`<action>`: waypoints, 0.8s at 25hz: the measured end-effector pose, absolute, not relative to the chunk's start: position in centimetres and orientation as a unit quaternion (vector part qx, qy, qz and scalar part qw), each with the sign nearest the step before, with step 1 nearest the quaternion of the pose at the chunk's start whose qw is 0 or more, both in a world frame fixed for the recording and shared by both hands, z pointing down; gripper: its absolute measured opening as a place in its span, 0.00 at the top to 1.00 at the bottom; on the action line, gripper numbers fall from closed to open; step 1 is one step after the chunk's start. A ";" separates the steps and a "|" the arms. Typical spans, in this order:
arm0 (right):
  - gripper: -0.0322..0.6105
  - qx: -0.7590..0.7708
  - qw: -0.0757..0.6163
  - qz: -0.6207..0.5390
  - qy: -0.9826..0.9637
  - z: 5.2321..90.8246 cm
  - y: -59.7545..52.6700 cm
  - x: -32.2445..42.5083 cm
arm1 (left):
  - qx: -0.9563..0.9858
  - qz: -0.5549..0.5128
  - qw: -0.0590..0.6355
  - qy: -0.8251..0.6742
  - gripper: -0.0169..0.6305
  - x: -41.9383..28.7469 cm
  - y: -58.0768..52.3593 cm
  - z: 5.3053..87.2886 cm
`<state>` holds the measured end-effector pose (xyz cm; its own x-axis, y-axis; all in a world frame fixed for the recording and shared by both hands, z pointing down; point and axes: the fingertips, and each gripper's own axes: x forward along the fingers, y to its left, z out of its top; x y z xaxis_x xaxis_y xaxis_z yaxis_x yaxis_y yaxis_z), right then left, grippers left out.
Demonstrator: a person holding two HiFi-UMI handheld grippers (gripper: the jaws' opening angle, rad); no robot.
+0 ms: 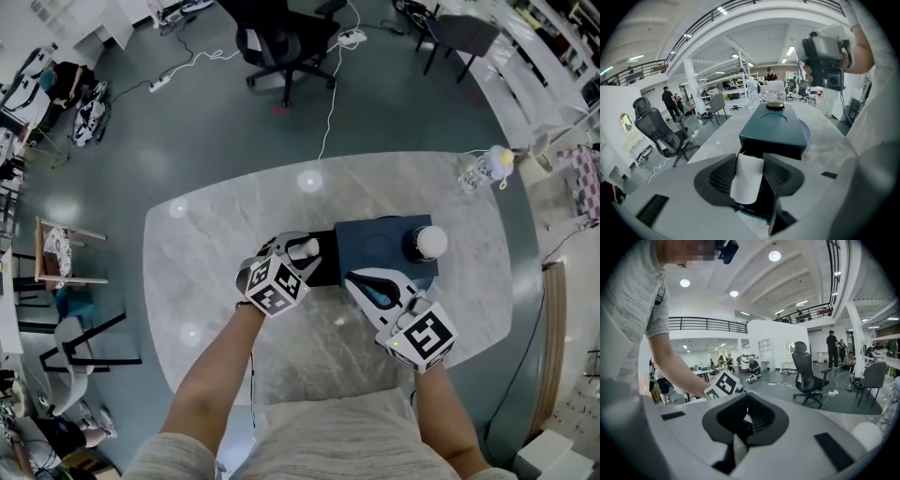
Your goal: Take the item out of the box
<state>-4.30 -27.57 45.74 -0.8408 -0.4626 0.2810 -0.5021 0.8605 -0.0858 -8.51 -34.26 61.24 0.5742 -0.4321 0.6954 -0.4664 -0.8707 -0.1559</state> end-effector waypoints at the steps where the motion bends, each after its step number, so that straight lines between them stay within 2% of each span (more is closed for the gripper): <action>1: 0.92 0.252 0.126 0.077 -0.956 45.7 -27.4 -4.3 | 0.889 0.375 0.026 -0.260 0.68 -8.5 -34.2 60.7; 11: 0.92 0.253 0.118 0.069 -0.958 44.6 -26.2 -4.5 | 0.913 0.229 0.097 -0.323 0.68 -8.1 -32.7 54.7; 20: 0.92 0.260 0.100 0.070 -0.958 43.4 -25.4 -4.0 | 0.925 0.141 0.094 -0.339 0.68 -7.2 -30.7 49.1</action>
